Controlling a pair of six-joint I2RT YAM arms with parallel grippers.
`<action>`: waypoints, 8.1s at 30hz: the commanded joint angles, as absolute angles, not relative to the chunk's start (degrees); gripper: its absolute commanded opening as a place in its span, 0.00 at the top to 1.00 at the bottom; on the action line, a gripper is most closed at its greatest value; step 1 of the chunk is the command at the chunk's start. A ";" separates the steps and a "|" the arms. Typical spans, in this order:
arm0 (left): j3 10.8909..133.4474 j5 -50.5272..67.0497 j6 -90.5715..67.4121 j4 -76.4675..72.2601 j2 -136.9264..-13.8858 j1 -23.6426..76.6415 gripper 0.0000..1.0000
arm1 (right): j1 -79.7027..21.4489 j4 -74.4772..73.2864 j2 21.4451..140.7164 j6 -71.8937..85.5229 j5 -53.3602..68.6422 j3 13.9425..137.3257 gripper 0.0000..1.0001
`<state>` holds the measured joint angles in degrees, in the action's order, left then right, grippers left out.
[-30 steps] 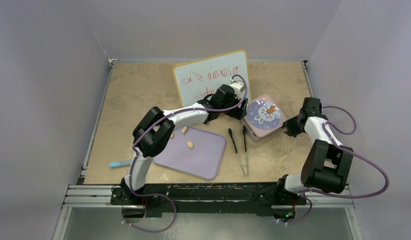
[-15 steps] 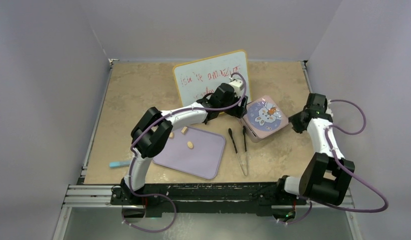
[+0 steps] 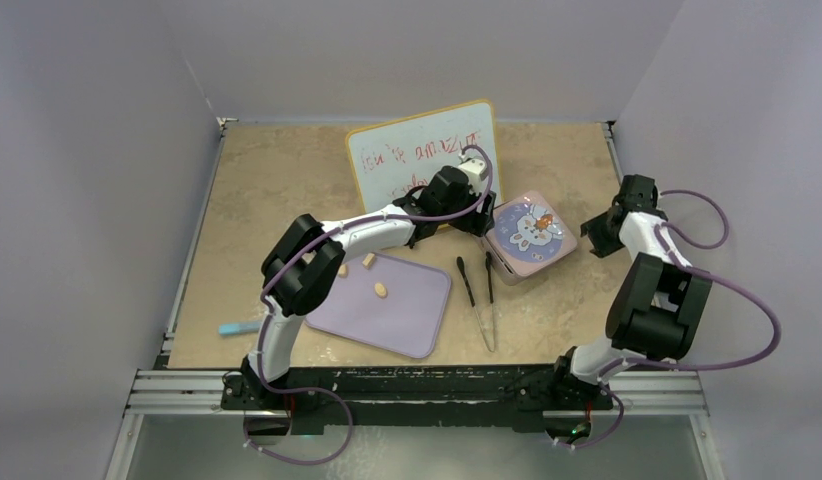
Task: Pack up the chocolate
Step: Close the box lid on the packing box.
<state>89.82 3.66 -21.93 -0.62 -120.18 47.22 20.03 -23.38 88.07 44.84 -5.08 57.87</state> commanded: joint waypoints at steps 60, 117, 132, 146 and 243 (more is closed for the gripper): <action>91.85 4.96 -23.29 -1.32 -118.39 47.20 0.31 | 20.43 -12.13 89.03 21.58 22.57 62.67 0.53; 95.18 4.88 -22.57 -1.02 -124.54 47.13 0.32 | 19.82 -8.93 98.31 14.15 36.75 63.65 0.56; 96.51 3.61 -21.71 -0.09 -123.85 47.12 0.32 | 19.92 -29.14 90.07 32.66 7.71 68.85 0.38; 96.31 2.93 -20.53 -0.09 -123.51 47.11 0.31 | 20.21 -26.84 87.23 33.84 6.11 60.14 0.39; 96.33 2.71 -21.62 3.82 -127.37 46.20 0.59 | 6.16 -23.29 96.93 20.84 14.35 76.91 1.00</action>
